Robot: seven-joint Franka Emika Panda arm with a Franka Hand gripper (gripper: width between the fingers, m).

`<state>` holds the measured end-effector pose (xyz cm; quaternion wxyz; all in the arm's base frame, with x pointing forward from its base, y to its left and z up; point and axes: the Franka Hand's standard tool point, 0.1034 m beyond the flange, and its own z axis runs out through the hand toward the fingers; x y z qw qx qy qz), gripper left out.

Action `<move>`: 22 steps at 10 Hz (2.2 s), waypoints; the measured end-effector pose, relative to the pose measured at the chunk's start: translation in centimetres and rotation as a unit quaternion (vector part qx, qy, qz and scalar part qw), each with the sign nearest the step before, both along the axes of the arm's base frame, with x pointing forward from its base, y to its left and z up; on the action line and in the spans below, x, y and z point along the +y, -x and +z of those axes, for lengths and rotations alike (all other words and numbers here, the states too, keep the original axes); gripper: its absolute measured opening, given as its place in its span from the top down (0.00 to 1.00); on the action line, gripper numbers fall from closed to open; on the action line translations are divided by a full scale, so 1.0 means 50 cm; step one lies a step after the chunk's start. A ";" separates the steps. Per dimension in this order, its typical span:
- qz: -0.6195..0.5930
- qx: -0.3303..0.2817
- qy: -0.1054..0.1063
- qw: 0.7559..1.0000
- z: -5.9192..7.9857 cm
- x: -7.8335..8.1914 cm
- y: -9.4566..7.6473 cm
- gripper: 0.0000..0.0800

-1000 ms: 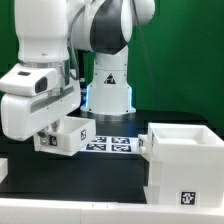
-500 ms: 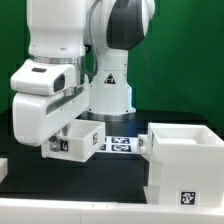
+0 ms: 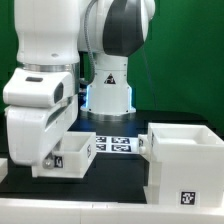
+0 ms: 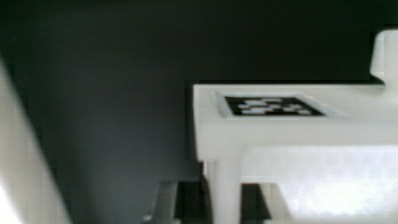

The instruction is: Assemble drawer

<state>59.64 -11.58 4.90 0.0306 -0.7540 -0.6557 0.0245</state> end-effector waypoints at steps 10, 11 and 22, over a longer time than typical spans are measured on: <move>-0.013 -0.022 0.012 1.000 0.035 0.022 -0.015 0.28; -0.010 -0.031 0.009 0.999 0.047 0.017 0.013 0.22; 0.013 -0.028 0.000 1.000 -0.010 0.025 0.219 0.19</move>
Offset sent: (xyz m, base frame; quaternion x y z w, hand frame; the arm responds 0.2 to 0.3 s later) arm 0.0000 0.0000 0.0000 0.0000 0.0000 0.0000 1.0000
